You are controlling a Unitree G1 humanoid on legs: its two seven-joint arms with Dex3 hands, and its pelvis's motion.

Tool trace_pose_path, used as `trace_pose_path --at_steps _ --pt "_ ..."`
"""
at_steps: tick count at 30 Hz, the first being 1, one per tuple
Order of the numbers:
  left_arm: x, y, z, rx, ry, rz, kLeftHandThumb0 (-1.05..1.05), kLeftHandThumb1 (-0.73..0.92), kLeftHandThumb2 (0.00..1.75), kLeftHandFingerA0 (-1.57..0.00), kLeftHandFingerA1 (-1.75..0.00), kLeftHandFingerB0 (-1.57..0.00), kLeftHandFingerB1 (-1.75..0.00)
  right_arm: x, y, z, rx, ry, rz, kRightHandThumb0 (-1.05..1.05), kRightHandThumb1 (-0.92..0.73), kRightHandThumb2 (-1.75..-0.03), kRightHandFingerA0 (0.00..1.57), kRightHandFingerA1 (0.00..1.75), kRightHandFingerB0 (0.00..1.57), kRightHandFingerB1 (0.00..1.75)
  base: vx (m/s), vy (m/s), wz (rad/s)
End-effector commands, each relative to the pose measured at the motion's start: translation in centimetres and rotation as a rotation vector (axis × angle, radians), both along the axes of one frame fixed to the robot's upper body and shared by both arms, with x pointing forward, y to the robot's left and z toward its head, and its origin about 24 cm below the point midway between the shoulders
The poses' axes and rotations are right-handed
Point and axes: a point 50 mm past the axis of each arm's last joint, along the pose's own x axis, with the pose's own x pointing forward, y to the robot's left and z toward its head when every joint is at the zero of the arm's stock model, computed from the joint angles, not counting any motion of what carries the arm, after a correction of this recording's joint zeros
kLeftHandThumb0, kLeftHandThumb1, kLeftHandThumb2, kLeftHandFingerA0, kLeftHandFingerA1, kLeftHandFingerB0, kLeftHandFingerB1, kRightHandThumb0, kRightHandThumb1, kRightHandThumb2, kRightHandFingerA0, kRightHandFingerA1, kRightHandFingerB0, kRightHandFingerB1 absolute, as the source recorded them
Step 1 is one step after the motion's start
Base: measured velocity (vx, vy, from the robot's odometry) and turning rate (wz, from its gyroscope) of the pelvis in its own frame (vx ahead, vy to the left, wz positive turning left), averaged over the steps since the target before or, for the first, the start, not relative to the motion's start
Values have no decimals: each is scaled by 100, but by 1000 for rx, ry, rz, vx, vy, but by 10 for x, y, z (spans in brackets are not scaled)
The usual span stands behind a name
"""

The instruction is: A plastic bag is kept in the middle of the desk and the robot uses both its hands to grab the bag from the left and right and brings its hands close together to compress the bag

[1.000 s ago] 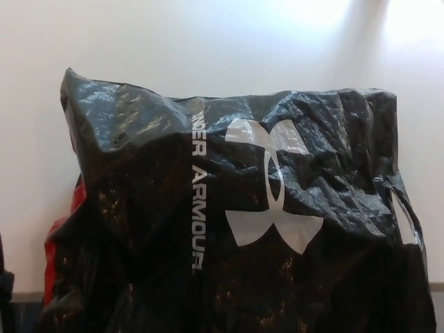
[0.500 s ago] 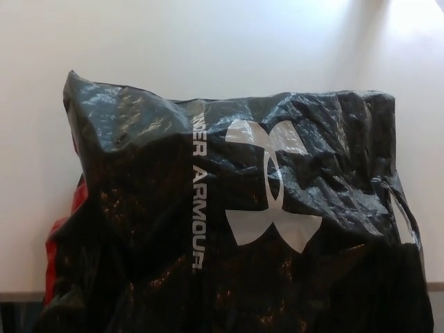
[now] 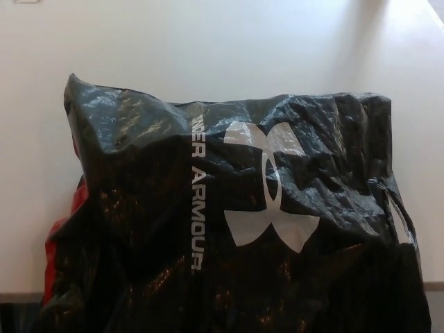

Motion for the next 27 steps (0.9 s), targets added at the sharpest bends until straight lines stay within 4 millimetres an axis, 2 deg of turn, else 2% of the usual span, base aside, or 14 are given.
trace_pose_path --at_steps 1,9,12,16,17,18,19,21,22,24,25,26,27 --pt "-3 4 9 42 -112 -16 -33 59 115 -2 -50 0 -47 3 1 5 20 -54 57 -89 -75 -106 0 14 0 13 0 0 0" --pt "2 2 9 42 -118 -2 -33 59 115 -2 -50 0 -47 14 2 3 48 -92 72 -82 -72 -102 0 16 0 16 0 0 0" --pt "11 4 8 56 -154 -1 -33 61 115 -2 -50 0 -47 15 1 0 56 -81 51 -77 -76 -105 0 17 0 18 0 0 0" --pt "11 2 9 65 -143 -13 -33 61 115 -2 -50 0 -47 13 1 -2 71 -68 49 -73 -76 -105 0 18 0 20 0 0 0" --pt "12 5 7 79 -146 -18 -33 62 116 -2 -51 0 -47 12 1 -2 58 -65 48 -65 -92 -77 0 9 0 15 0 0 0" --pt "12 6 6 85 -148 -20 -33 62 116 -2 -51 0 -47 12 1 -2 53 -63 47 -65 -92 -77 0 9 0 15 0 0 0" --pt "11 5 6 81 -144 -9 -33 61 115 -2 -50 0 -47 12 1 -3 69 -59 51 -74 -78 -107 0 18 0 19 0 0 0" --pt "11 4 6 70 -147 2 -33 60 114 -2 -50 0 -47 12 1 -3 66 -63 52 -72 -76 -105 0 19 0 21 0 0 0" --pt "10 5 6 70 -148 -1 -33 61 115 -2 -50 0 -47 12 1 -3 68 -63 55 -61 -92 -71 0 12 0 18 0 0 0" --pt "9 6 6 82 -143 -5 -33 60 115 -2 -50 0 -47 12 2 -4 71 -62 58 -61 -92 -71 0 13 0 18 0 0 0" --pt "9 5 6 79 -141 -3 -66 90 66 -16 -33 -21 -30 12 2 -4 70 -57 56 -61 -92 -71 0 12 0 18 0 0 0" --pt "9 5 6 68 -142 1 -66 90 66 -16 -33 -21 -30 11 1 -4 69 -50 55 -61 -92 -71 0 12 0 18 0 0 0" --pt "9 5 6 77 -141 2 -34 58 113 -2 -50 -1 -47 12 2 -3 70 -72 60 -61 -91 -75 3 10 3 19 0 0 0"
